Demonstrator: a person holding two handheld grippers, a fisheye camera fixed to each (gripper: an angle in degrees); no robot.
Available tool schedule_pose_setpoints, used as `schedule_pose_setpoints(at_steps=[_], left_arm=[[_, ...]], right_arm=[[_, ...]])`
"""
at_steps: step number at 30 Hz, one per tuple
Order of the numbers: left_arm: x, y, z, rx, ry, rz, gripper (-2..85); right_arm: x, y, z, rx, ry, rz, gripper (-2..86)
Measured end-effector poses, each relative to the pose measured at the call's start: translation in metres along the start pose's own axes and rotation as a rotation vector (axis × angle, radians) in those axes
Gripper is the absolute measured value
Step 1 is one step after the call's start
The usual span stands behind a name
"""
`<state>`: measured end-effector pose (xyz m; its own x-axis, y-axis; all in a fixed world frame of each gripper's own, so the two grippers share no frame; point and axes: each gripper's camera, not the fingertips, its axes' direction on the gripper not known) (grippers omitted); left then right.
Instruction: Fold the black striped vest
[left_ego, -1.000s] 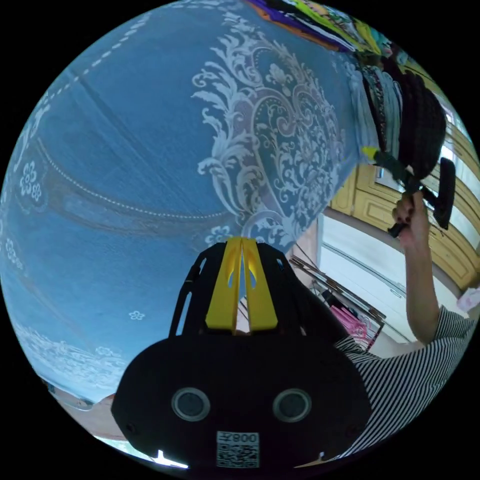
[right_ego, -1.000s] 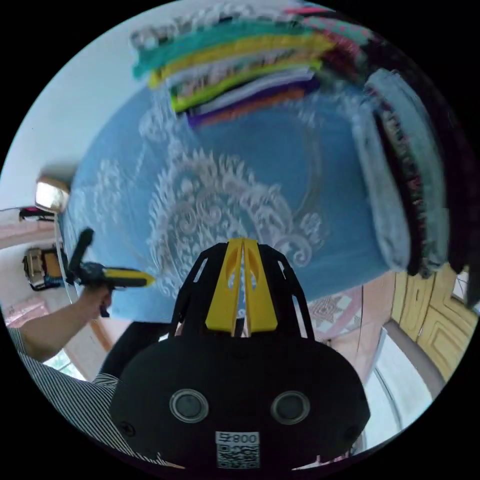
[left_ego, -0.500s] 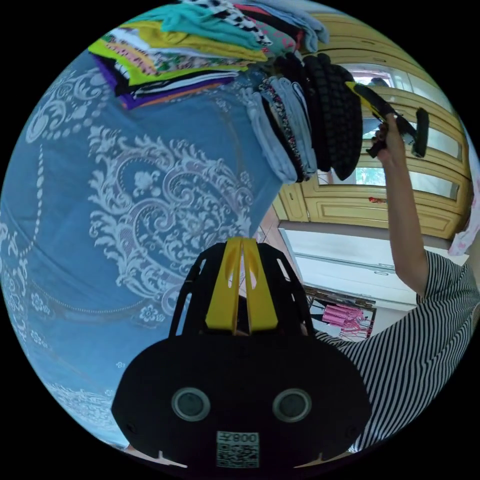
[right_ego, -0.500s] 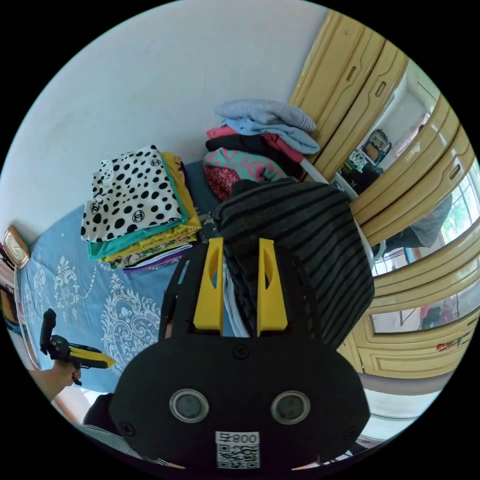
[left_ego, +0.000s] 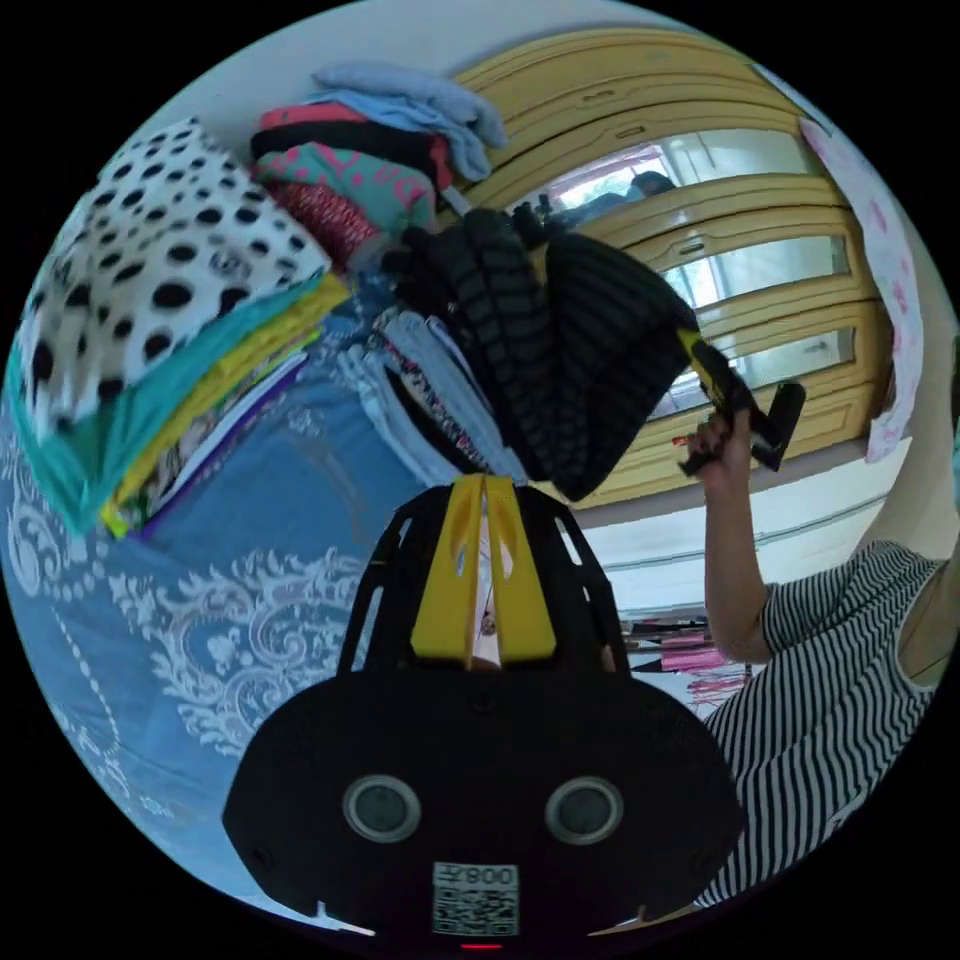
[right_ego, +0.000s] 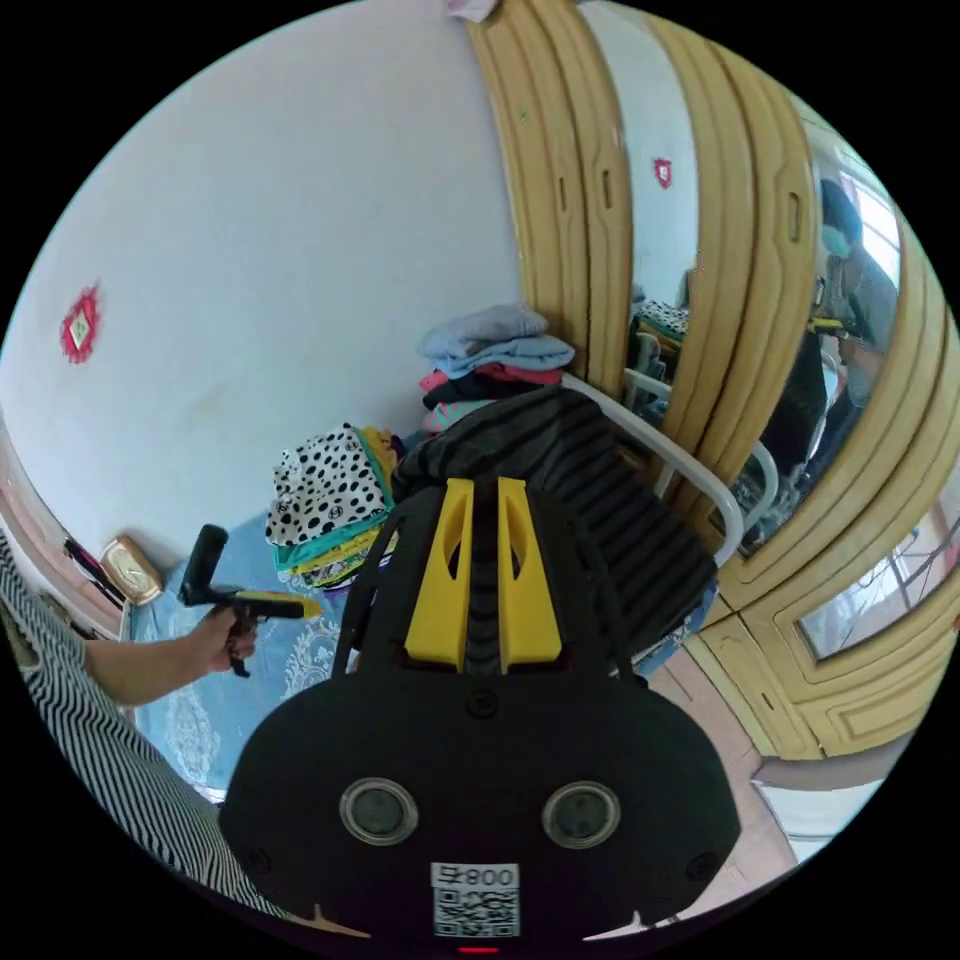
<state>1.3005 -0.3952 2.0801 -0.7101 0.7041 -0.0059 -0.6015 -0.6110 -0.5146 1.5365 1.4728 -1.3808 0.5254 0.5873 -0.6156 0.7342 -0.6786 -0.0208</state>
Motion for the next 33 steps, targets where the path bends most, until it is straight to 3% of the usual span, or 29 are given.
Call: schedule_pose_setpoints(at_steps=[7,12,23,33], left_arm=[[-0.006,-0.134,0.035,0.045,0.009,0.077,7.4],[-0.041,-0.217,0.078,0.014,-0.036,-0.009,8.2],[-0.095,-0.28,0.114,0.09,0.157,-0.094,3.6],[-0.077,-0.325,0.116,0.154,0.375,0.023,2.2]], right_arm=[[0.124,0.047,-0.044,0.082,-0.091,0.23,4.0],[0.186,0.062,-0.042,0.097,-0.113,0.267,4.0],[0.278,0.067,-0.016,0.099,-0.187,0.312,3.9],[0.325,0.048,0.008,0.081,-0.195,0.309,3.9]])
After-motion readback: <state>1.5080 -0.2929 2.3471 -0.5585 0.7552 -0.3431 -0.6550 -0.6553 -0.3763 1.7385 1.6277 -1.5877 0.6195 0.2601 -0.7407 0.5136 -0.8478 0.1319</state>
